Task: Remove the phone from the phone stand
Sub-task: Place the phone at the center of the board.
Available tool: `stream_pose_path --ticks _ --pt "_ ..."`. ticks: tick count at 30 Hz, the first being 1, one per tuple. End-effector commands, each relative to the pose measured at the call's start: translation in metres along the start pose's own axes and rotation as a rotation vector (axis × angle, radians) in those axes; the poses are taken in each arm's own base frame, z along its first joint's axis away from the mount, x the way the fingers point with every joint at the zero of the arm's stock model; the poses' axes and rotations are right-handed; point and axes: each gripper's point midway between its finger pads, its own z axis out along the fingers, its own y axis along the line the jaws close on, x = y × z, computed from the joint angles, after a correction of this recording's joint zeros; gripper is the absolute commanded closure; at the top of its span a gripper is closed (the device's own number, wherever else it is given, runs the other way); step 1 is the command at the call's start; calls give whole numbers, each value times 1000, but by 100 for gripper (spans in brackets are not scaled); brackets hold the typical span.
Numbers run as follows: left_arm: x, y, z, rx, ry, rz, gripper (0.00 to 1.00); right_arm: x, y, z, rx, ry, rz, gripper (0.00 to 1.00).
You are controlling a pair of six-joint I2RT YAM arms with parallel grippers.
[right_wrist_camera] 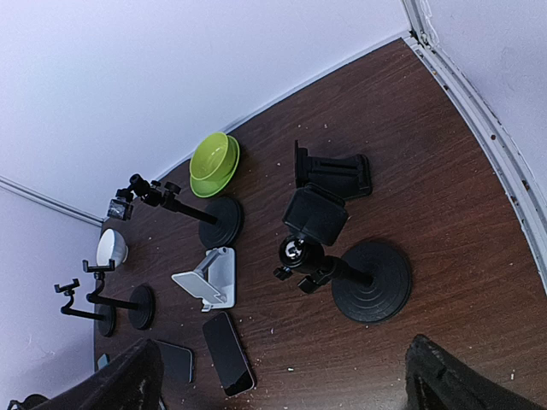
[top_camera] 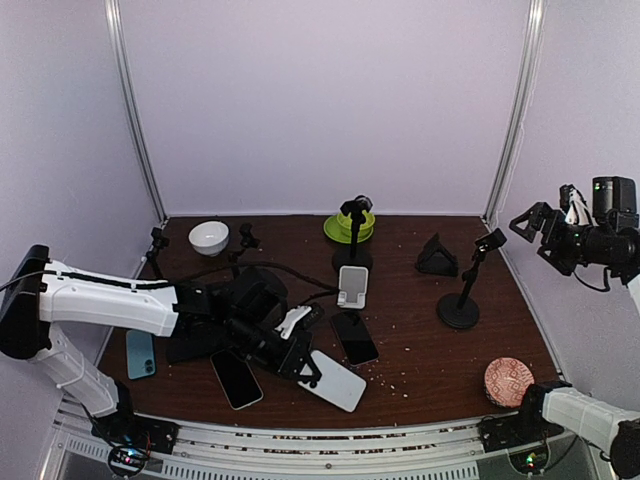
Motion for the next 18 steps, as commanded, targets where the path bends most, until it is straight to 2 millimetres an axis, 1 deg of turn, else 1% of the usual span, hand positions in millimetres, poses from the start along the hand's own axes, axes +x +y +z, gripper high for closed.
stream_pose_path --ticks 1,4,9,18 --pt "-15 -15 2 80 -15 -19 100 3 6 -2 -34 11 21 0" --pt "-6 -11 9 90 22 -54 100 2 8 0 -51 14 30 1" --pt "7 -5 13 106 50 -97 100 2 10 3 -65 21 39 0" --pt "20 4 26 112 119 -146 92 1 12 2 -74 21 39 1"
